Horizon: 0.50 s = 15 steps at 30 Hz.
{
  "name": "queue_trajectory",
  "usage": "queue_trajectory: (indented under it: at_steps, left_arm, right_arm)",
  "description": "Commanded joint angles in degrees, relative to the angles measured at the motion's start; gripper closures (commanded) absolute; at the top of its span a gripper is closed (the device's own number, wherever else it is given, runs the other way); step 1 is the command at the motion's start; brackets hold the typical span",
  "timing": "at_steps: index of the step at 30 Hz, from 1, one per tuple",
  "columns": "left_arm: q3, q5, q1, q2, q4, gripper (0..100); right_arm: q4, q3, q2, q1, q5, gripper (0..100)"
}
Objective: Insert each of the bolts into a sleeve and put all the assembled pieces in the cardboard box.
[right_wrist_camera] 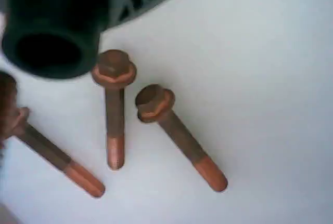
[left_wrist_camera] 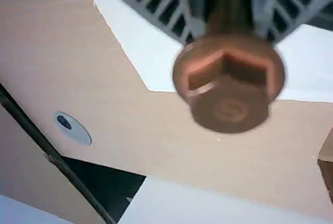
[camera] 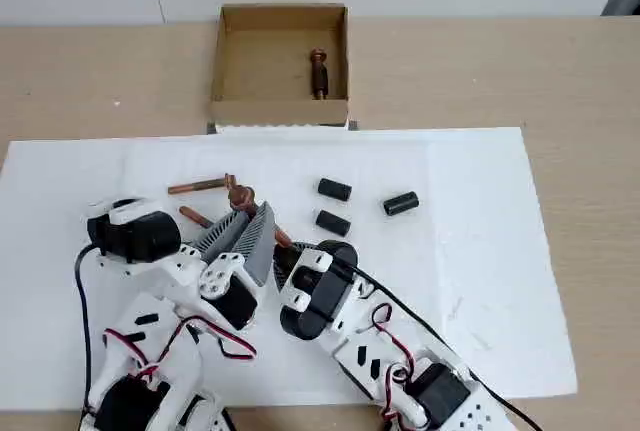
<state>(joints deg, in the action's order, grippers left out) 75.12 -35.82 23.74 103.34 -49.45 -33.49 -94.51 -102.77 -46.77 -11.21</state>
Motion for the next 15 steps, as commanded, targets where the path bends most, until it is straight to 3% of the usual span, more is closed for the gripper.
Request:
queue_trajectory:
  at_steps: [1, 15]
  left_arm:
    - [-0.31, 0.0, 0.09, 0.7, -0.09, 100]
    - [-0.04, 3.25, -0.79, 0.62, 0.18, 100]
  right_arm:
    - [1.63, 1.14, -0.13, 0.57, -0.62, 99.6]
    - [1.63, 2.55, -0.13, 2.95, -0.62, 99.6]
